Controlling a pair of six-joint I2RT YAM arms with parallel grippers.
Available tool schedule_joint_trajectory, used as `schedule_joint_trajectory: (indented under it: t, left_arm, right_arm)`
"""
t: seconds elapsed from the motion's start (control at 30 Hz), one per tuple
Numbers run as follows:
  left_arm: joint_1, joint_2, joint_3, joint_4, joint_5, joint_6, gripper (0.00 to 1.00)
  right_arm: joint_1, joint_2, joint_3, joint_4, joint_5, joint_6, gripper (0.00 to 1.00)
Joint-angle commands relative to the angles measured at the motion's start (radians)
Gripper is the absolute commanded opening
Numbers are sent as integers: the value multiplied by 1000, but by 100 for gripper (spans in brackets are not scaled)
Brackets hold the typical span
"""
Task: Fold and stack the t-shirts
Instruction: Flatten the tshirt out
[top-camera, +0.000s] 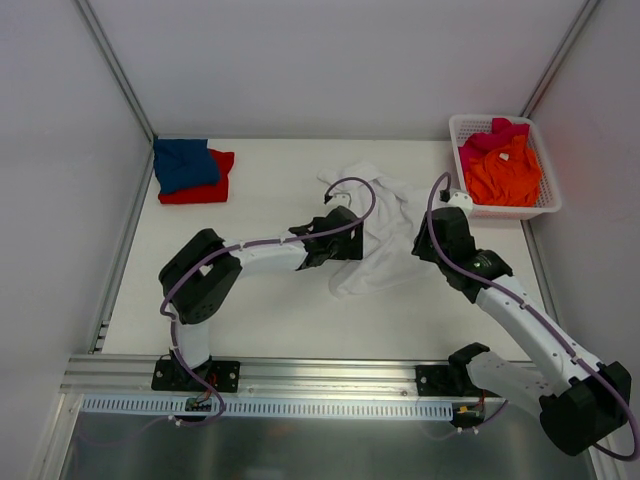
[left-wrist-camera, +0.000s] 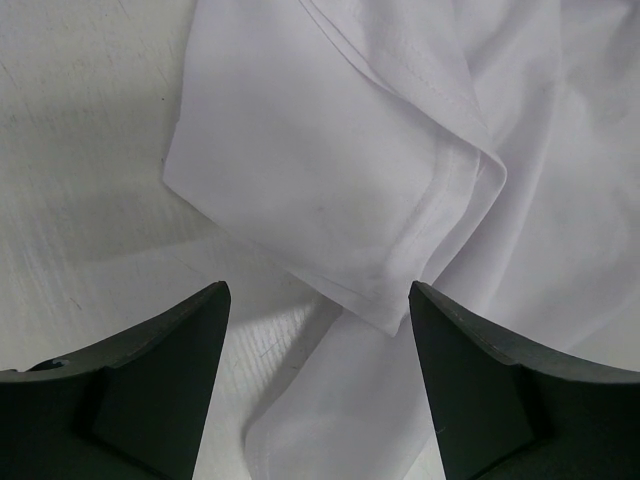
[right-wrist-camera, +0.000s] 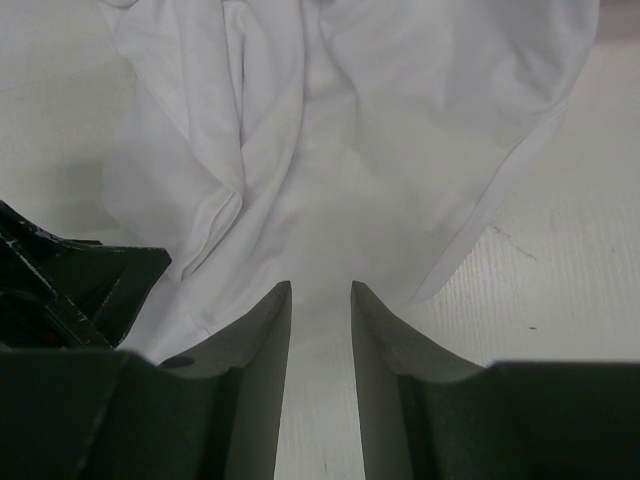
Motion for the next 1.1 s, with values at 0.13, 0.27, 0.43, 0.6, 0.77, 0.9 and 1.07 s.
schedule_joint_trajectory:
  t: [0.13, 0.27, 0.43, 0.6, 0.77, 0.9, 1.07]
  left_arm:
    - [-40, 24, 1, 17, 18, -22, 73]
    - [-54, 19, -12, 17, 15, -33, 73]
    - [-57, 22, -27, 14, 0, -40, 64]
    - [-57, 22, -24, 5, -25, -34, 50]
    - [-57, 35, -7, -5, -51, -17, 49]
    - [-55, 44, 8, -5, -70, -2, 44]
    - [-55, 64, 36, -5, -82, 12, 26]
  right_arm:
    - [11, 1, 6, 20, 5, 17, 33]
    - [13, 1, 4, 21, 7, 22, 33]
    - [16, 1, 4, 25, 5, 23, 33]
    - [20, -5, 3, 20, 10, 23, 33]
    - [27, -10, 1, 21, 10, 23, 33]
    - [30, -13, 1, 20, 16, 20, 33]
    - [33, -13, 1, 20, 16, 19, 33]
